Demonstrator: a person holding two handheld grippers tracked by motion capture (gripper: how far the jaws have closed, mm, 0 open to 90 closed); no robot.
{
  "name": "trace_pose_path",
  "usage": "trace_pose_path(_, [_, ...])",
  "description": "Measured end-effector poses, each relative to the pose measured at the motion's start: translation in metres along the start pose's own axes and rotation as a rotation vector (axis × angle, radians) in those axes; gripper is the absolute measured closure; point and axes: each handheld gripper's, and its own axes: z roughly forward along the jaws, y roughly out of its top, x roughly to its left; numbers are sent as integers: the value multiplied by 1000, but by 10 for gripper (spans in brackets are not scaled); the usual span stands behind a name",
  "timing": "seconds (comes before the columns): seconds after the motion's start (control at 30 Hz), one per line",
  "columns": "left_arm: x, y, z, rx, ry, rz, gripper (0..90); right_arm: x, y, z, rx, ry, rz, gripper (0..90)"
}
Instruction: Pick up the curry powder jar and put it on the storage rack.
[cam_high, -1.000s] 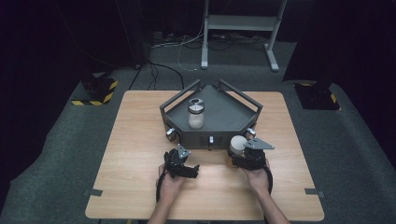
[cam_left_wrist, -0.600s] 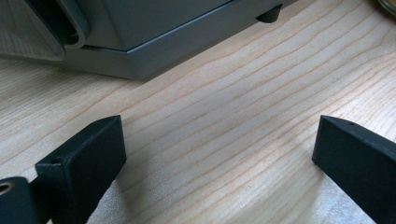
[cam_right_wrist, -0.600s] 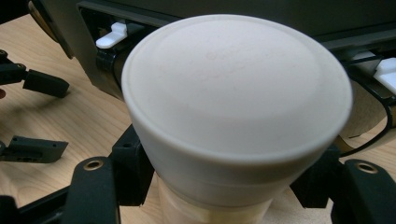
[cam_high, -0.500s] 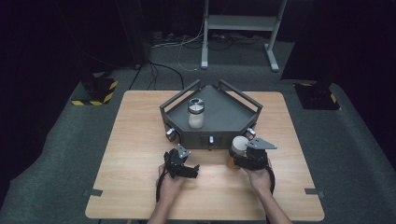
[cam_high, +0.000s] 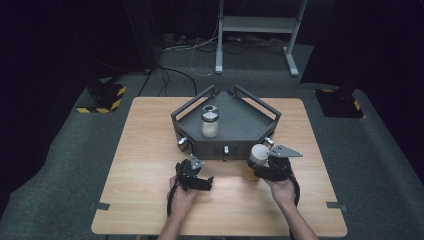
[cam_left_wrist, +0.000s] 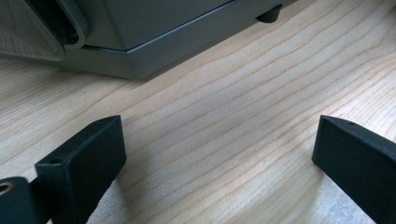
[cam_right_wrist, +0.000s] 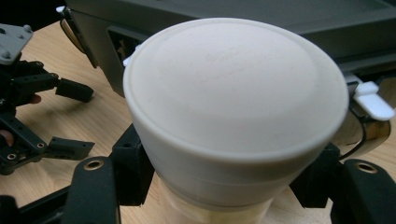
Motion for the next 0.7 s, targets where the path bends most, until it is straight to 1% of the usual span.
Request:
trace_pose_path(0.07, [0,0,0,0,0,0,29,-2,2,-3,-3,6,-3,354])
trace_pose_path(0.17, [0,0,0,0,0,-1,29,-7,7,-9,-13,21,6,354])
trace_pose_path(0.23, [0,0,0,0,0,-1,29,-8,9,-12,-14,24,10,354])
trace_pose_path(0.37, [0,0,0,0,0,-2,29,-13,18,-21,-22,45,5,354])
trace_pose_path(0.43, [0,0,0,0,0,-1,29,-14,20,-22,-23,49,4,354])
trace_pose_path(0.47, [0,0,0,0,0,-2,29,-16,25,-25,-24,56,1,354])
trace_pose_path(0.5, [0,0,0,0,0,-2,29,-16,25,-25,-24,56,1,354])
trace_pose_path(0.7, [0,0,0,-1,0,-2,29,-18,44,-33,-28,78,-17,354])
